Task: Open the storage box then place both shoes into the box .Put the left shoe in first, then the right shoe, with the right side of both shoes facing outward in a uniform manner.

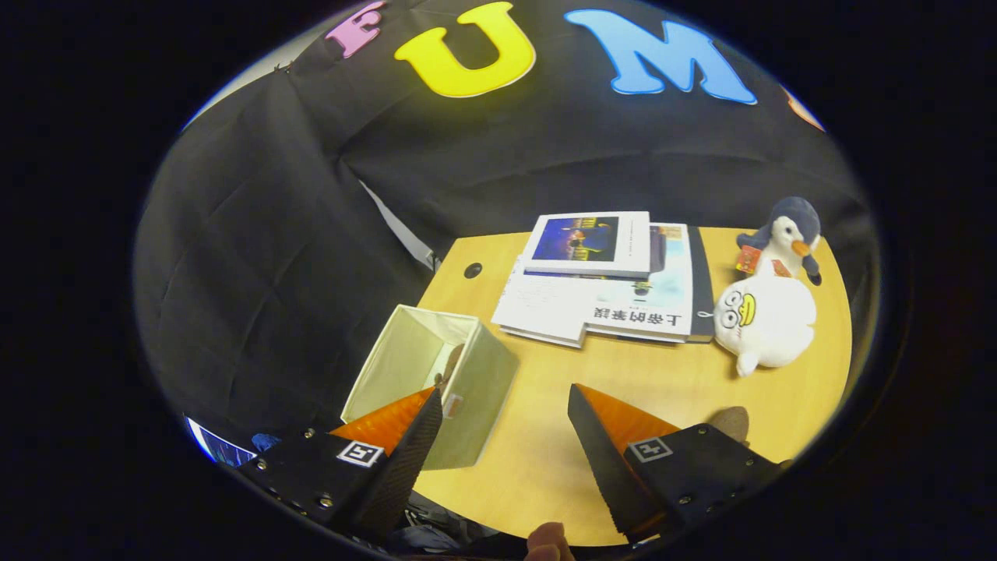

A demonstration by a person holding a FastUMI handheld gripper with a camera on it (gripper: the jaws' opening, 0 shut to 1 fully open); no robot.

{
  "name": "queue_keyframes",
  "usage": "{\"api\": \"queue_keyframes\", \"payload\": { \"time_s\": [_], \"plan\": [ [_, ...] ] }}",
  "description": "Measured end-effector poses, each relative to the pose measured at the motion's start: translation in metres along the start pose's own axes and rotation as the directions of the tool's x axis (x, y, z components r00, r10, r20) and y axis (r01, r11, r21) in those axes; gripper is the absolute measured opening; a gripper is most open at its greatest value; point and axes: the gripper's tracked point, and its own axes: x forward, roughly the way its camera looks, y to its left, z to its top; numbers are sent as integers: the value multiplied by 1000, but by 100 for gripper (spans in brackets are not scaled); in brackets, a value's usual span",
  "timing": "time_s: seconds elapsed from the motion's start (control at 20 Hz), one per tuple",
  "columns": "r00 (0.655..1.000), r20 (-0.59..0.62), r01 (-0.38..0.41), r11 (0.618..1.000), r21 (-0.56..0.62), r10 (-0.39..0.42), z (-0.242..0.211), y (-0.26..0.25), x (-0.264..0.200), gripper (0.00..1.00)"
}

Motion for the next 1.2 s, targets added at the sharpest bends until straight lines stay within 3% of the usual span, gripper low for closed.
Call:
{"api": "queue_keyframes", "payload": {
  "time_s": [0.55,0.9,1.2],
  "plan": [
    [984,37,169,982,88,-173,-40,-152,-42,99],
    [976,44,203,966,160,-212,-57,-205,-69,98],
    [968,-2,250,957,149,-253,-86,-239,-78,98]
  ]
}}
